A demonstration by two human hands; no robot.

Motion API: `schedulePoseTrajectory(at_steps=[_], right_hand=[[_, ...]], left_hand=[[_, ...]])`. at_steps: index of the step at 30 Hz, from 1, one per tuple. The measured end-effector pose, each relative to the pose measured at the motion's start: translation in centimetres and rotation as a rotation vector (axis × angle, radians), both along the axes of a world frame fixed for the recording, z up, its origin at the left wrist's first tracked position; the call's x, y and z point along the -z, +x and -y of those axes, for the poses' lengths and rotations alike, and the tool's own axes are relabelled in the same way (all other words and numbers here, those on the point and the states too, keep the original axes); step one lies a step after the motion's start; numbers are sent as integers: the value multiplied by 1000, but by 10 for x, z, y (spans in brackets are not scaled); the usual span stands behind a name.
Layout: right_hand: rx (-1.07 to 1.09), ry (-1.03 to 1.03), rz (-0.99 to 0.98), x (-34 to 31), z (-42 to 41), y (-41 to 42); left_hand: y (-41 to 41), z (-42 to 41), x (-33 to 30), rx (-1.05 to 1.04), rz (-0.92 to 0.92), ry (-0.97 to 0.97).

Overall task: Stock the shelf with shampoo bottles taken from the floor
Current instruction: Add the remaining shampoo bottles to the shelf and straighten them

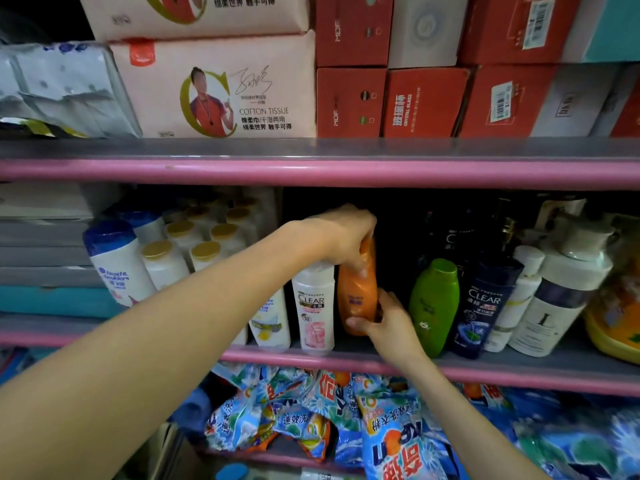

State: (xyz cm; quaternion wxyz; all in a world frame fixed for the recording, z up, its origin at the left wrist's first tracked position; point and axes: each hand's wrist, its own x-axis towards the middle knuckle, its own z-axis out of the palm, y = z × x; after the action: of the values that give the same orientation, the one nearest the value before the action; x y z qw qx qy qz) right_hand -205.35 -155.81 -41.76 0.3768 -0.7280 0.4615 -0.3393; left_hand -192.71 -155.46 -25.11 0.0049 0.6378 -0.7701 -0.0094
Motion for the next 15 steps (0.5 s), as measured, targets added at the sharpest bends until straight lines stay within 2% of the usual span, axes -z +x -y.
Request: schedulePoseTrajectory(at_steps=[15], right_hand=[[104, -15, -16, 17, 2, 4]], left_hand=[[3, 7, 18, -108, -98, -73]])
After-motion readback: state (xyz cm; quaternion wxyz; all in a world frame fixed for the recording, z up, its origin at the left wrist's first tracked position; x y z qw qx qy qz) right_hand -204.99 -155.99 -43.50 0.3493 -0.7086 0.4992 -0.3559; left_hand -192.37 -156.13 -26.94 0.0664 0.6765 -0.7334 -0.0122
